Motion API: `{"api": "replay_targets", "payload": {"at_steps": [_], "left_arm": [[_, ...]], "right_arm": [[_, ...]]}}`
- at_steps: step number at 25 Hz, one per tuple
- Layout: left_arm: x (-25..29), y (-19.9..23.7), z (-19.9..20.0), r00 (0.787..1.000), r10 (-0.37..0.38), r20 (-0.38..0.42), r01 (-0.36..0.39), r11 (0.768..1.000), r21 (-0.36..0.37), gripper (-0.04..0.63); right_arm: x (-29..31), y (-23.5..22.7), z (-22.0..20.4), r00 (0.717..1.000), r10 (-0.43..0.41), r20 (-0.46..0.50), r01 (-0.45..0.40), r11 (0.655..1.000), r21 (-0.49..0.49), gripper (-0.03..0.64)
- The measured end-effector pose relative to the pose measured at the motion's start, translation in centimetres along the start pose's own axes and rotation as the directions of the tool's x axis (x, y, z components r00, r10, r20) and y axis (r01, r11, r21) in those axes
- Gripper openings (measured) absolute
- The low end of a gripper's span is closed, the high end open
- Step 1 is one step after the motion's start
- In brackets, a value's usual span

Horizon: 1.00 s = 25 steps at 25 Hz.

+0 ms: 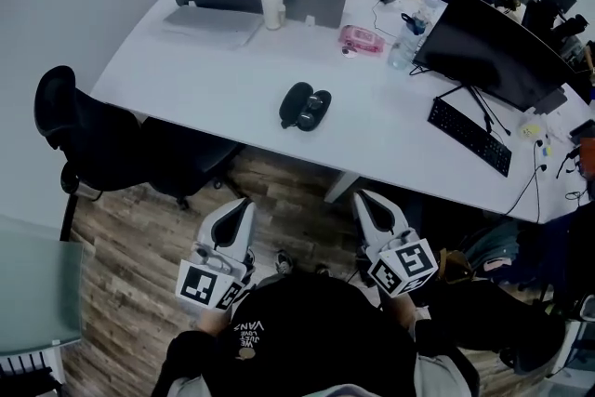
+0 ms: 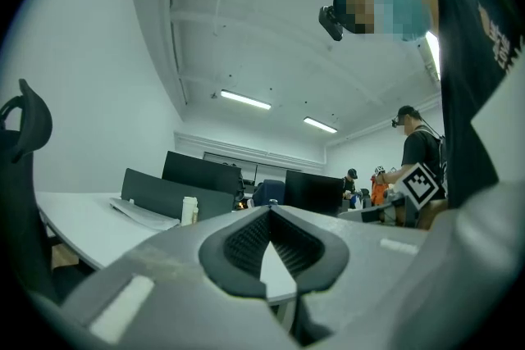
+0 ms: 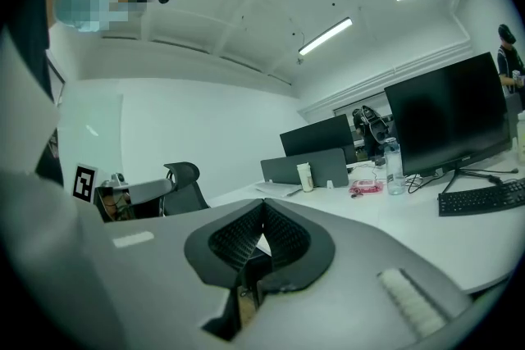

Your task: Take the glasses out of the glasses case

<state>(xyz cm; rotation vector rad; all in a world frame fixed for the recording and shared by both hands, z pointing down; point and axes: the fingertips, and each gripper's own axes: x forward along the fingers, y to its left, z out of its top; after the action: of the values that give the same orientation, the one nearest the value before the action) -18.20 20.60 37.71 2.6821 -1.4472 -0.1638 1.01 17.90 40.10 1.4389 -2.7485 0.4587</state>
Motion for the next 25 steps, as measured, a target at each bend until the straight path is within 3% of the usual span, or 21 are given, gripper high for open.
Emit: {"api": "replay_targets", "payload": {"at_steps": [8, 14, 25], "left_arm": [[1.1, 2.9, -0.1, 0.996, -0.091, -0.02, 0.09, 0.996, -0.018, 0.002], [2.6, 3.7, -0.7, 0.989, -0.139, -0.043, 0.137, 0.99, -0.039, 0.002], [6.8, 4.5, -1.7, 0.994, -0.101, -0.052, 0.098, 0.994, -0.046, 0.002]], "right_arm": [[1.3, 0.1, 0.8, 0.993, -0.107, 0.052, 0.106, 0.994, 0.019, 0.002], [1.7, 0.1, 0.5, 0.991, -0.131, 0.029, 0.13, 0.991, 0.021, 0.002], [4.3, -3.5, 1.2, 0.995, -0.1, 0.028, 0.099, 0.994, 0.035, 0.002]]}}
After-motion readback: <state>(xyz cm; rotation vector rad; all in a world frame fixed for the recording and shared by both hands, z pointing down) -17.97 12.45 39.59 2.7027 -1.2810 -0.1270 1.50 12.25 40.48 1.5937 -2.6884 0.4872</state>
